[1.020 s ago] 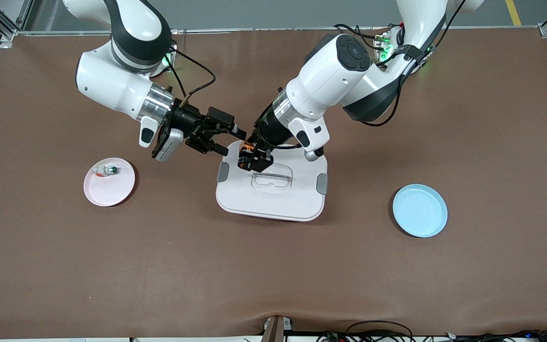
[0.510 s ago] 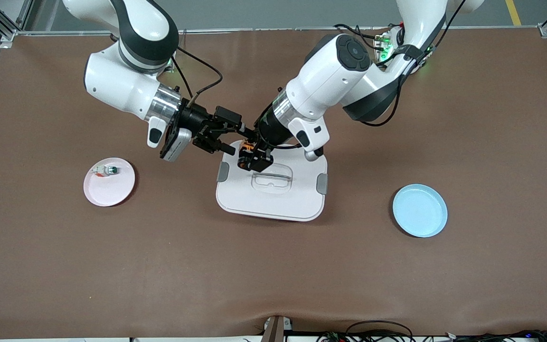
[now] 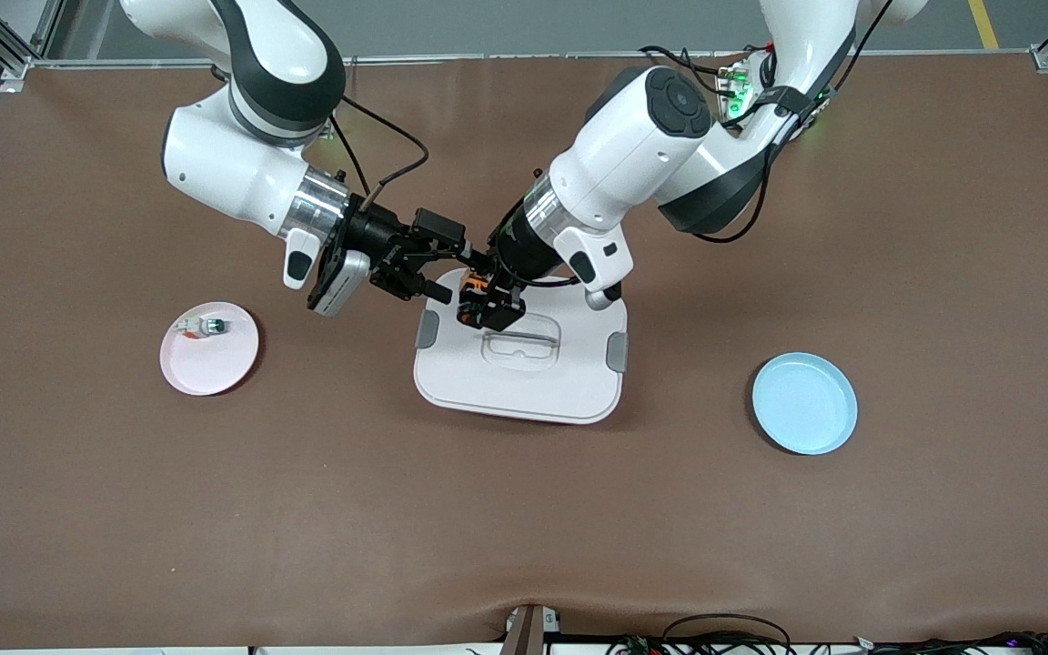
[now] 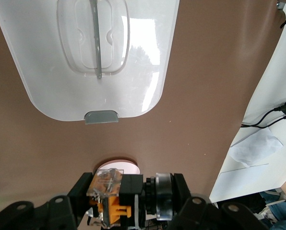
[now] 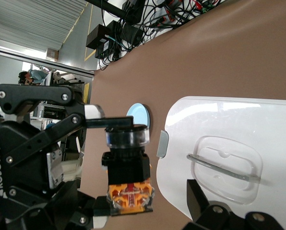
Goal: Transfer orange switch to right arm and place
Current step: 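Grasp the orange switch with the right gripper from the left gripper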
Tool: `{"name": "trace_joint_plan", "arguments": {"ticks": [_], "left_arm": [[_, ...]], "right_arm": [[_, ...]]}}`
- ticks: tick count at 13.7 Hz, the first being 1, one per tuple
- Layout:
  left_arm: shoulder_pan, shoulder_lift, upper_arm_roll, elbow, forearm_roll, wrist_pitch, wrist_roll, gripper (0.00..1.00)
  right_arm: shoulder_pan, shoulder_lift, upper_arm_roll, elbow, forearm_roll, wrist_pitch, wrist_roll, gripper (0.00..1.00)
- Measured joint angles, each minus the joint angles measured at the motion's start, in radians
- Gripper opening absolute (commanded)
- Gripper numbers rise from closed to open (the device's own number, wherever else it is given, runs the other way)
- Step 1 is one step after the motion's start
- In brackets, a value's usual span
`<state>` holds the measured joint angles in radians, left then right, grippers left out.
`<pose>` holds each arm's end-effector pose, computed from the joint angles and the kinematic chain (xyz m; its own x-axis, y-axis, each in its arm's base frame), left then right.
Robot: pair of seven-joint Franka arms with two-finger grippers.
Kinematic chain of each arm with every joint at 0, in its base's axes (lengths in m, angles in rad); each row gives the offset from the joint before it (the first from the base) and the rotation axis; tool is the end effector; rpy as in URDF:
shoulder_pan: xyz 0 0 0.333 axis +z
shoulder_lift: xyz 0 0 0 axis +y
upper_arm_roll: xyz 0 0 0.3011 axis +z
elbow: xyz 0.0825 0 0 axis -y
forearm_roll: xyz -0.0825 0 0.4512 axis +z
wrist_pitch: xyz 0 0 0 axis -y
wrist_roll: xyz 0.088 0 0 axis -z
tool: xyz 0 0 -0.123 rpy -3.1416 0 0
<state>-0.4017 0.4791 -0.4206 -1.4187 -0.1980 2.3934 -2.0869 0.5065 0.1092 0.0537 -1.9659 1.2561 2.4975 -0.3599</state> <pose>0.5814 -0.5467 0.4569 0.1498 0.8234 -0.5473 0.9759 -0.0343 0.2155 0.5760 0.3644 0.4036 0.9696 -0.1051 0.2210 0.1219 -0.5760 -0.8083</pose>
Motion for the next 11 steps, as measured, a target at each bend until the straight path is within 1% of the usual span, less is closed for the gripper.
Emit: {"name": "trace_joint_plan", "arguments": {"ticks": [2, 3, 5, 7, 8, 9, 10, 11], "left_arm": [[-0.001, 0.0, 0.0, 0.0, 0.0, 0.0, 0.0, 0.25], [-0.001, 0.0, 0.0, 0.0, 0.0, 0.0, 0.0, 0.25], [-0.001, 0.0, 0.0, 0.0, 0.0, 0.0, 0.0, 0.25], [-0.001, 0.0, 0.0, 0.0, 0.0, 0.0, 0.0, 0.25], [-0.001, 0.0, 0.0, 0.0, 0.0, 0.0, 0.0, 0.25], [-0.001, 0.001, 0.0, -0.002, 0.0, 0.0, 0.0, 0.25], [-0.001, 0.001, 0.001, -0.002, 0.0, 0.001, 0.0, 0.25], [-0.001, 0.001, 0.0, -0.001, 0.0, 0.003, 0.0, 0.25]], "right_arm": [[0.0, 0.015, -0.001, 0.015, -0.006, 0.0, 0.0, 0.99], [0.0, 0.022, -0.001, 0.021, -0.013, 0.0, 0.0, 0.89], [0.0, 0.033, -0.001, 0.029, -0.024, 0.0, 0.0, 0.65], [0.0, 0.034, -0.001, 0.033, -0.028, 0.0, 0.0, 0.38], [0.0, 0.034, -0.001, 0.034, -0.03, -0.001, 0.0, 0.24], [0.001, 0.034, 0.0, 0.039, -0.031, -0.004, 0.0, 0.06], [0.001, 0.034, 0.0, 0.042, -0.033, -0.004, 0.004, 0.0], [0.001, 0.034, -0.001, 0.043, -0.033, -0.005, 0.004, 0.0]]}}
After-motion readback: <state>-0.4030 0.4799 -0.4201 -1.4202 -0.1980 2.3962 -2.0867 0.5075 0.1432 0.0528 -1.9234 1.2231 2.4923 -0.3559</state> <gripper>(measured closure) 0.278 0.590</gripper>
